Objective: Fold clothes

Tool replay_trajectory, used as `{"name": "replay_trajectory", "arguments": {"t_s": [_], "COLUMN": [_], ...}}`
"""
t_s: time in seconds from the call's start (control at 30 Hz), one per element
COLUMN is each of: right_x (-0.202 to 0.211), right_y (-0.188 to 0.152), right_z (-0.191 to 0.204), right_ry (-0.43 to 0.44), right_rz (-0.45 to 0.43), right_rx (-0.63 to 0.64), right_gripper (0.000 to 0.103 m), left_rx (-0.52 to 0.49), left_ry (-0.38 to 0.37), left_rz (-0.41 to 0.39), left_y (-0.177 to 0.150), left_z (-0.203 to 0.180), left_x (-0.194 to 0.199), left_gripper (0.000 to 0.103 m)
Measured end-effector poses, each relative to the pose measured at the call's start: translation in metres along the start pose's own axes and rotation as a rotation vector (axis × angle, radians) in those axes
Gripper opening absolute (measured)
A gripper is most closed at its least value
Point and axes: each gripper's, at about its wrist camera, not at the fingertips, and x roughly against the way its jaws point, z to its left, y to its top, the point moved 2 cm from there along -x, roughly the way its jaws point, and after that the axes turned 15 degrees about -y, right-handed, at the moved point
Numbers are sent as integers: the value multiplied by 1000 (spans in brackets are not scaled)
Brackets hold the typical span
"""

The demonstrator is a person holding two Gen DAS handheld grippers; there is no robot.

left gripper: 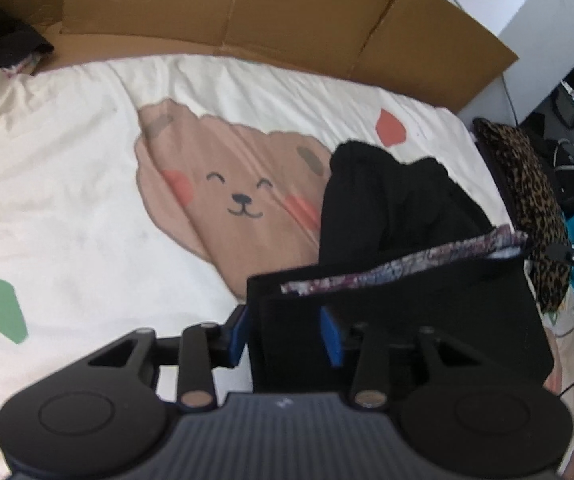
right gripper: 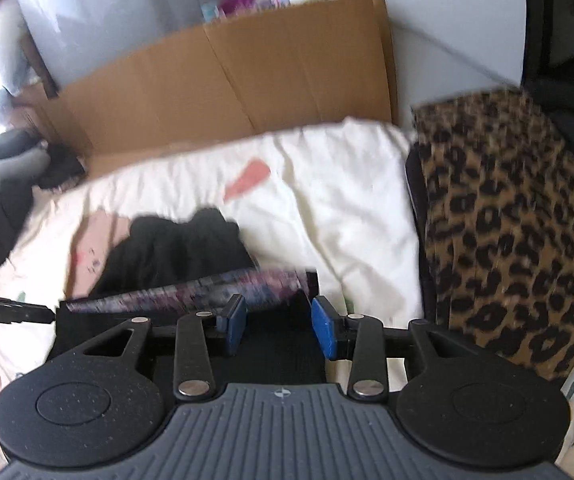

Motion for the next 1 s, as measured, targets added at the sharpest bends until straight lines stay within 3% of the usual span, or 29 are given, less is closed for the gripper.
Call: {"name": "replay_trajectory", "arguments": {"t_s": [0.3, 0.43, 0.47, 0.57, 0.63, 1.0], "right_x": [-32, -41, -43, -47, -47, -41], "right_y": [-8, -2, 0, 1, 1, 12], "right_z": [12, 8, 7, 13, 17, 11], "right_ry": [-32, -25, -18, 20, 20, 13], "right_rz": [20, 19, 22, 33, 28, -16], "right_rx": [101, 37, 15, 15, 42, 28], "right_gripper": [48, 46, 45, 21, 6, 4], "left_rx": [-3, -22, -33, -73, -99, -161], "left_ry": [13, -2, -1, -2, -6, 35], "left_rz": [-4, -14, -15, -24, -21, -45], "left_y": [-11, -8, -8, -6, -5, -1], "left_z": [8, 7, 5, 0, -1, -8], "left_x": [-16, -19, -20, -16, -14, -4], "left_gripper": [39, 29, 26, 11, 8, 6]}}
